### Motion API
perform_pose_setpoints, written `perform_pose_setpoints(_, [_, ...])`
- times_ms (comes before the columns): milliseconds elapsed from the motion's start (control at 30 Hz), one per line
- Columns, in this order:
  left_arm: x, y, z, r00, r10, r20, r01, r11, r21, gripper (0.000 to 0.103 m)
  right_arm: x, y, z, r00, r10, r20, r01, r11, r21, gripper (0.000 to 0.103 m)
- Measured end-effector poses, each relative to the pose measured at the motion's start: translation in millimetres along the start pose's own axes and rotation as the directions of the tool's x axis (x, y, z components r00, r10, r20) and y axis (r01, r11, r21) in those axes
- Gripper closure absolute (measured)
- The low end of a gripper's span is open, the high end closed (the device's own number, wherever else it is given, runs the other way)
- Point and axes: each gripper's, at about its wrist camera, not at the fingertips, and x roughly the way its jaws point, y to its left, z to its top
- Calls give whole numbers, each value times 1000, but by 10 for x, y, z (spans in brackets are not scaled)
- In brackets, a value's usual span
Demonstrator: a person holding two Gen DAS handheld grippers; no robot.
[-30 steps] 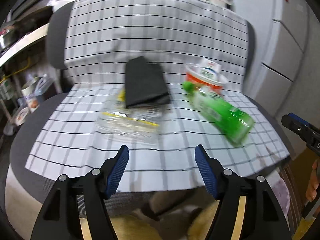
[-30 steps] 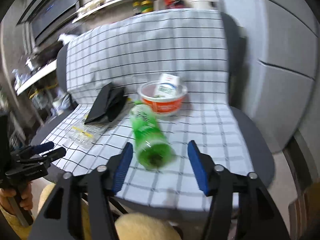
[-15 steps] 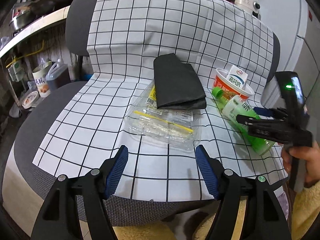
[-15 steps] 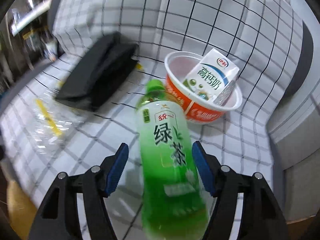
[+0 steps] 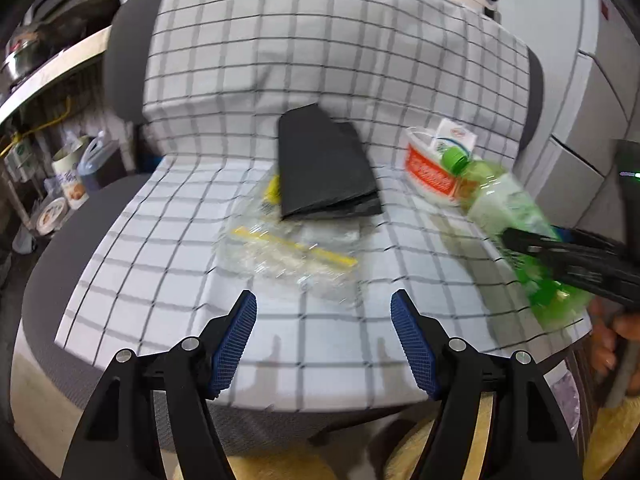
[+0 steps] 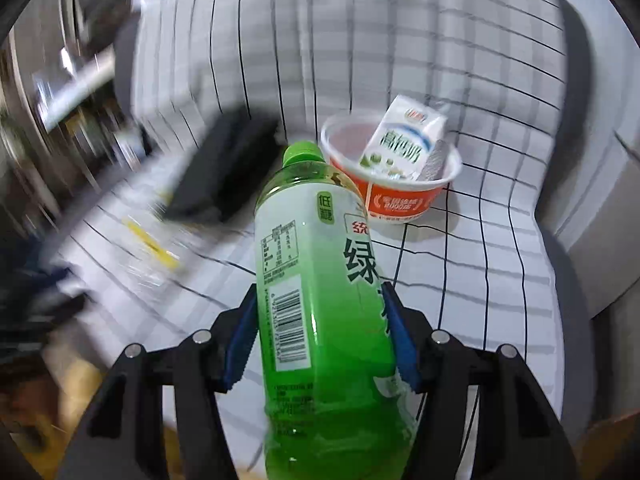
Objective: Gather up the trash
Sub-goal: 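Grasp the green tea bottle with the right tool, then grasp the milk carton in the bowl with the left tool while the right tool holds the bottle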
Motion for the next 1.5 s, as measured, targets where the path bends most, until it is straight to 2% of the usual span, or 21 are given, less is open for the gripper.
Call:
perform_pose_setpoints(100, [104, -297, 191, 999, -38, 22, 37, 997, 60, 33, -420, -244, -84, 993, -5, 118, -8, 994, 110, 45])
perform_pose_setpoints(233, [324, -717, 478, 994, -101, 33, 96, 988, 121, 34, -763, -635, -148, 967, -103, 231, 46, 970, 239, 45])
perform_pose_setpoints(300, [472, -924, 649, 990, -140, 25, 135, 981, 139, 36, -829, -773, -165, 961, -112, 254, 43, 963, 265, 45])
perform_pose_setpoints(367, [675, -1131, 872, 986, -168, 18, 163, 974, 159, 45, -867, -915, -181, 958, -119, 262, 39, 955, 293, 45])
perform_pose_setpoints(433, [884, -1259, 1074, 984, -181, 5, 177, 968, 175, 45, -867, -1030, -205, 956, -120, 267, 32, 950, 312, 45])
perform_pose_setpoints(500, [1110, -1378, 1259, 982, -191, -14, 190, 963, 189, 38, -858, -1112, -216, 955, -124, 270, 32, 946, 322, 45])
perform_pose_setpoints(567, [1279, -1482, 1381, 984, -179, -22, 179, 966, 188, 19, -837, -1199, -205, 953, -134, 272, 38, 943, 331, 45])
perform_pose_setpoints(633, [1429, -1614, 1498, 985, -171, -17, 171, 965, 196, 14, -815, -1240, -208, 951, -139, 277, 38, 939, 341, 45])
perform_pose_setpoints(900, [1994, -2066, 1737, 994, -92, -53, 103, 955, 277, 13, -741, -1475, -238, 953, -141, 270, 33, 929, 369, 44])
perform_pose_setpoints(1067, [2202, -2099, 1840, 995, -76, -62, 90, 959, 268, 15, -697, -1525, -299, 958, -136, 254, 31, 924, 380, 44])
perform_pose_setpoints(1100, [2217, -2088, 1856, 995, -76, -59, 89, 961, 261, 16, -690, -1531, -308, 958, -138, 251, 32, 923, 383, 44])
perform_pose_setpoints(1133, [2236, -2072, 1869, 994, -90, -66, 104, 962, 254, 31, -686, -1537, -320, 959, -139, 248, 33, 922, 386, 44])
perform_pose_setpoints(1200, [2220, -2017, 1882, 992, -105, -64, 118, 965, 236, 31, -692, -1546, -347, 959, -143, 244, 37, 919, 393, 44])
perform_pose_setpoints(1267, [2091, -1946, 1901, 992, -121, -24, 123, 968, 220, 32, -726, -1553, -365, 957, -152, 247, 42, 916, 399, 44])
perform_pose_setpoints(1367, [1699, -1821, 1988, 984, -165, 67, 151, 972, 180, 32, -852, -1517, -374, 947, -169, 273, 50, 918, 394, 44])
perform_pose_setpoints(1433, [1309, -1728, 2032, 969, -217, 118, 197, 967, 159, 32, -954, -1467, -376, 941, -180, 288, 56, 919, 390, 44])
perform_pose_setpoints(1500, [964, -1683, 1994, 959, -238, 151, 214, 963, 163, 32, -1083, -1404, -400, 935, -180, 306, 49, 919, 391, 44])
